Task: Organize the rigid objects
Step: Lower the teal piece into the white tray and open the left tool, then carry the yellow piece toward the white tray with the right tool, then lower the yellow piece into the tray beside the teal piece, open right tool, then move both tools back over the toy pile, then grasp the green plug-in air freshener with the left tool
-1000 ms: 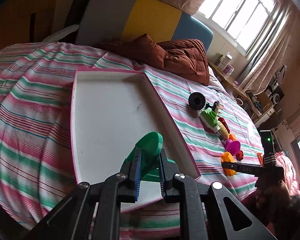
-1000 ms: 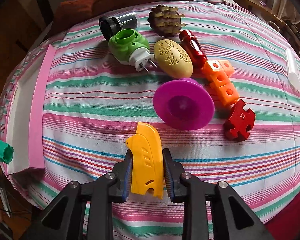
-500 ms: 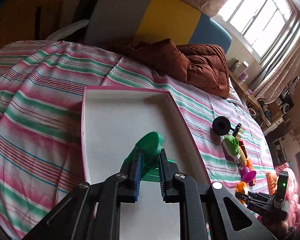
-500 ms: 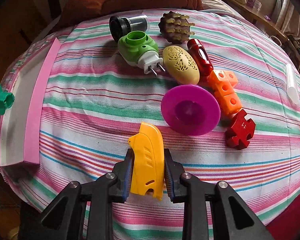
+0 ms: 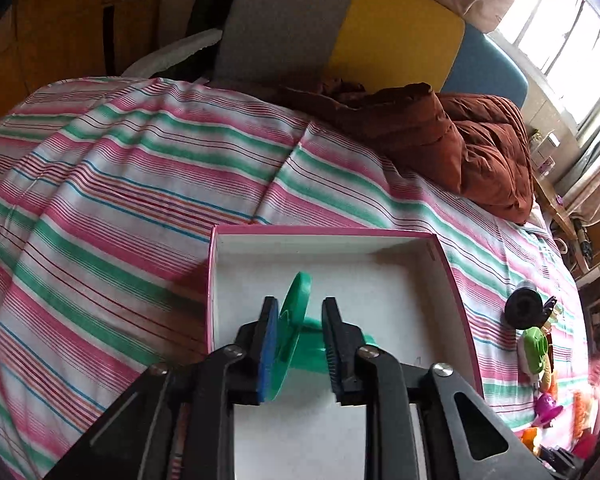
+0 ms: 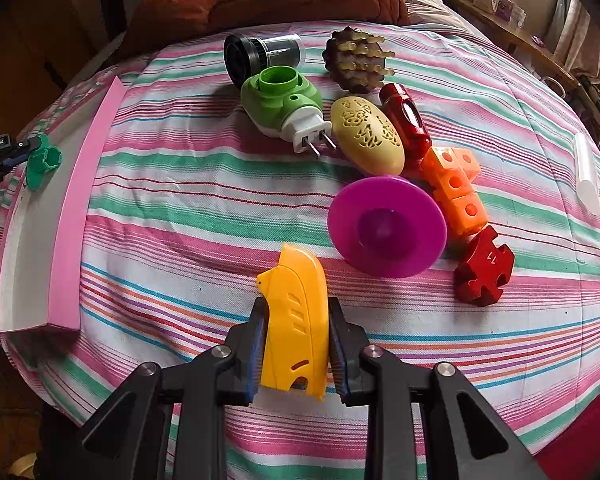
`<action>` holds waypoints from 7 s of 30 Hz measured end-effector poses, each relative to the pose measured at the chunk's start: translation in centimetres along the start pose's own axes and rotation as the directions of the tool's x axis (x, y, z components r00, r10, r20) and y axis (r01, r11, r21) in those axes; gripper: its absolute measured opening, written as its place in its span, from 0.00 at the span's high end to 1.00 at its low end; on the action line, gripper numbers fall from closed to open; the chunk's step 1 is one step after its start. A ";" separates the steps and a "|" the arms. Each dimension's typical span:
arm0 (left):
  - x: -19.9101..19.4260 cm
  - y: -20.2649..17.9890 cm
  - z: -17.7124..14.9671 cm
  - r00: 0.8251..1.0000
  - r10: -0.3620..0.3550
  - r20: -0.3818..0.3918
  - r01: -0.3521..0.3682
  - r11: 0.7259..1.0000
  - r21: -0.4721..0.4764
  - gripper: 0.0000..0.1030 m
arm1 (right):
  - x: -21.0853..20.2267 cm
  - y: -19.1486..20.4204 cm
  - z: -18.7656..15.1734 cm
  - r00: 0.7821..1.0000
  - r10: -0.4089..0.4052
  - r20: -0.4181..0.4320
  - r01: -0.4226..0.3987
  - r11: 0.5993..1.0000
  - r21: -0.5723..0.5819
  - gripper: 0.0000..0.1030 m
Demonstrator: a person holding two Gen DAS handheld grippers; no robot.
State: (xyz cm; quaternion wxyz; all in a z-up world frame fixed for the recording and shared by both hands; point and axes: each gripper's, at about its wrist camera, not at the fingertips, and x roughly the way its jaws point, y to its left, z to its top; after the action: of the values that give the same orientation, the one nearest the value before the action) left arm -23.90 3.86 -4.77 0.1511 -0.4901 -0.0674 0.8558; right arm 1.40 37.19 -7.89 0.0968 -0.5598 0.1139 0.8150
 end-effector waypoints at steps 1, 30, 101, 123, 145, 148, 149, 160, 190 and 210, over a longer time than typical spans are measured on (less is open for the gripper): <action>-0.2 0.1 -0.1 1.000 -0.002 0.005 0.002 1.000 0.000 0.73 | 0.0 0.0 0.0 1.000 0.000 0.000 0.000 1.000 0.000 0.72; -10.1 -4.4 -15.9 0.988 0.091 0.123 -0.110 0.981 0.158 0.50 | 0.0 1.8 -0.4 0.999 -0.016 0.043 0.019 0.998 -0.066 0.74; -10.3 1.7 -16.6 0.986 0.140 0.092 -0.142 0.990 0.010 0.45 | 1.9 26.1 7.8 0.928 0.368 -0.055 -0.370 0.893 -0.256 0.74; -10.9 3.2 -17.0 0.980 0.175 0.091 -0.174 0.985 -0.021 0.45 | 3.0 29.3 9.0 0.914 0.402 -0.055 -0.402 0.880 -0.253 0.72; -10.9 -1.4 -17.0 0.987 0.136 0.082 -0.143 0.985 0.093 0.45 | -4.2 12.6 7.6 0.945 0.216 0.244 -0.197 0.975 -0.099 0.72; -10.9 -2.3 -16.8 0.990 0.111 0.088 -0.120 0.987 0.110 0.45 | -5.1 7.5 7.8 0.948 0.140 0.284 -0.148 0.989 0.004 0.72; -10.9 -2.7 -16.6 0.991 0.104 0.086 -0.114 0.986 0.119 0.46 | -5.3 5.9 7.9 0.949 0.115 0.294 -0.132 0.990 0.039 0.72; -9.2 -10.0 -15.4 0.999 -0.008 0.040 -0.004 0.957 0.290 0.45 | -4.4 -11.8 5.6 0.960 -0.129 0.250 -0.004 0.881 0.472 0.69; 7.5 -31.1 -7.3 0.967 -0.113 -0.229 0.165 0.961 0.222 0.16 | -2.9 -12.5 5.7 0.961 0.127 0.246 -0.242 0.816 0.525 0.67; 3.0 -27.2 -14.2 0.962 -0.135 -0.239 0.234 0.860 0.453 0.43 | -2.6 -12.9 5.5 0.965 0.133 0.226 -0.237 0.809 0.538 0.67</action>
State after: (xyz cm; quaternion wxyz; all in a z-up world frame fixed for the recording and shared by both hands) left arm -7.91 30.07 -7.34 0.3546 -0.5118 0.1141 0.7741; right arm 1.13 51.03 -4.59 0.1863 -0.4180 0.3930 0.7976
